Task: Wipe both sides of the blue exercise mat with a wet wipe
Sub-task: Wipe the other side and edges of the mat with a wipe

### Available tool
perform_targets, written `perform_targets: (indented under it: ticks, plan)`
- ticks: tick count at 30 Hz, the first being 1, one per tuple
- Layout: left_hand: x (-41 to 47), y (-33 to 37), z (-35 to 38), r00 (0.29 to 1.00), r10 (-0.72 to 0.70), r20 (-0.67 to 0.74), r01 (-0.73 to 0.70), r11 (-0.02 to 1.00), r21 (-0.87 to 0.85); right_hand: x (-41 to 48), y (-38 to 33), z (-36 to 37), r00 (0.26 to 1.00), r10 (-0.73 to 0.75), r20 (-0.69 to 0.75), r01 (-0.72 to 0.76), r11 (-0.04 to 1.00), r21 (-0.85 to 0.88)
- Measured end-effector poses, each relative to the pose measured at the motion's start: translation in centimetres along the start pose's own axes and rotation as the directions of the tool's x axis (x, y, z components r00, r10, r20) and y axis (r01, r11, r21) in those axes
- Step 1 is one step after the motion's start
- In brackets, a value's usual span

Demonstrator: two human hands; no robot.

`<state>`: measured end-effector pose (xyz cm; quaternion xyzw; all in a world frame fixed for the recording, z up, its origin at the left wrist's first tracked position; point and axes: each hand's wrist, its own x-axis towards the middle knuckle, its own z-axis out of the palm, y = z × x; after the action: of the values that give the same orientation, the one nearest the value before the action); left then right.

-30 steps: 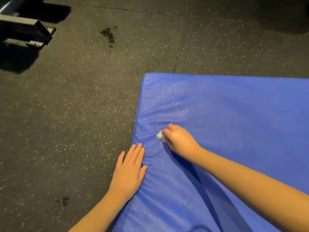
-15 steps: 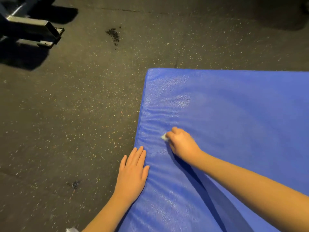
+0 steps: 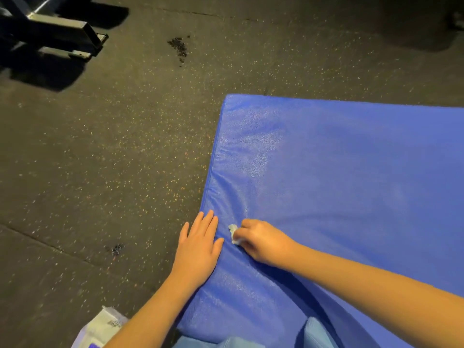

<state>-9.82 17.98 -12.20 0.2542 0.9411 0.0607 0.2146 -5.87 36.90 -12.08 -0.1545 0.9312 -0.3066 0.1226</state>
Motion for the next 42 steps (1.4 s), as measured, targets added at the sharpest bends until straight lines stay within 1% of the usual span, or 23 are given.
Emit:
perform_targets:
  ticks: [1,2,4,5,6,8,10,12,14,16,18,20,24,25,26,29,31,34,35,36,37,40,42]
  plan:
    - [0.1,0.1,-0.2,1.0,-0.008,0.019,0.008,1.0,0.011,0.1,1.1,-0.4,0.999,0.051,-0.019,-0.052,0.998,-0.045]
    - [0.0,0.4,-0.4,0.999,-0.015,0.031,0.014,0.999,0.032,0.1,2.4,-0.6,0.988,0.117,-0.103,-0.124,0.99,-0.065]
    - [-0.2,0.8,-0.7,0.999,-0.029,0.042,0.027,0.998,0.056,0.1,4.1,-1.1,0.937,0.252,-0.242,-0.263,0.965,-0.014]
    - [-0.5,1.0,-0.6,0.999,-0.032,0.04,0.029,0.998,0.053,-0.2,4.0,-1.2,0.926,0.27,-0.264,-0.277,0.961,0.009]
    - [-0.9,1.1,-0.4,0.999,-0.028,0.025,0.027,0.999,0.041,-0.6,3.0,-1.1,0.938,0.251,-0.238,-0.257,0.966,0.004]
    - [-1.7,1.3,0.1,1.0,-0.019,0.002,0.019,1.0,0.013,-2.0,0.4,-0.5,0.988,0.134,-0.08,-0.135,0.991,-0.008]
    - [-2.0,1.3,0.2,0.999,-0.027,0.025,0.026,0.999,0.03,-3.1,-0.7,-0.3,0.998,0.063,0.028,-0.063,0.998,0.006]
    - [-1.9,1.3,-0.1,0.998,-0.031,0.049,0.029,0.999,0.041,-2.8,0.7,-0.9,0.993,0.117,-0.012,-0.117,0.993,-0.013]
    - [-2.0,1.5,-0.3,0.998,-0.027,0.052,0.025,0.999,0.043,-2.5,2.3,-1.0,0.966,0.217,-0.143,-0.223,0.974,-0.033]
    - [-2.4,1.6,-0.2,0.998,-0.029,0.055,0.027,0.999,0.038,-2.9,1.5,-0.5,0.95,0.227,-0.215,-0.241,0.97,-0.039]
    - [-2.9,1.6,0.0,0.999,-0.023,0.043,0.022,0.999,0.037,-4.0,-0.7,0.6,0.985,0.111,-0.131,-0.118,0.992,-0.042]
    - [-3.1,1.6,0.1,0.999,-0.02,0.032,0.019,0.999,0.027,-4.7,-1.5,0.6,0.996,0.072,-0.06,-0.072,0.997,-0.013]
    - [-3.0,1.7,-0.1,0.999,-0.023,0.029,0.022,0.999,0.031,-3.8,0.7,-1.3,0.932,0.322,-0.166,-0.333,0.942,-0.046]
    - [-3.0,1.8,-0.2,0.999,-0.021,0.034,0.02,0.999,0.034,-3.8,0.5,-1.3,0.922,0.345,-0.173,-0.355,0.935,-0.025]
    - [-2.9,1.9,-0.3,0.999,-0.016,0.036,0.015,0.999,0.032,-4.1,-0.1,-1.2,0.931,0.333,-0.152,-0.337,0.942,0.0]
    - [-2.9,2.6,-0.5,0.998,0.041,0.053,-0.039,0.999,-0.037,-6.0,-2.4,-0.6,0.984,0.173,0.042,-0.175,0.983,0.053]
    - [-3.1,3.1,-0.2,0.993,0.08,0.083,-0.077,0.996,-0.036,-6.6,-1.9,-1.3,0.982,0.164,0.094,-0.168,0.985,0.036]
    - [-3.2,3.1,0.1,0.993,0.091,0.075,-0.091,0.996,-0.001,-6.9,0.4,-1.7,0.938,0.345,-0.021,-0.345,0.938,-0.035]
    - [-3.2,3.1,0.2,0.993,0.09,0.071,-0.09,0.996,-0.003,-7.2,0.5,-1.6,0.912,0.405,-0.066,-0.407,0.914,-0.009]
    - [-3.3,3.1,0.2,0.993,0.092,0.068,-0.092,0.996,-0.008,-7.6,0.1,-1.3,0.904,0.421,-0.08,-0.419,0.907,0.035]
    - [-3.3,3.1,0.2,0.993,0.096,0.061,-0.096,0.995,-0.012,-8.2,-0.9,-1.0,0.917,0.396,-0.052,-0.392,0.917,0.077]
    - [-3.3,3.0,0.2,0.994,0.1,0.05,-0.099,0.995,-0.016,-10.3,-3.3,-0.9,0.967,0.222,0.122,-0.238,0.962,0.137]
    - [-3.3,2.9,0.3,0.994,0.098,0.045,-0.097,0.995,-0.02,-10.5,-2.5,-1.6,0.963,0.236,0.128,-0.25,0.963,0.102]
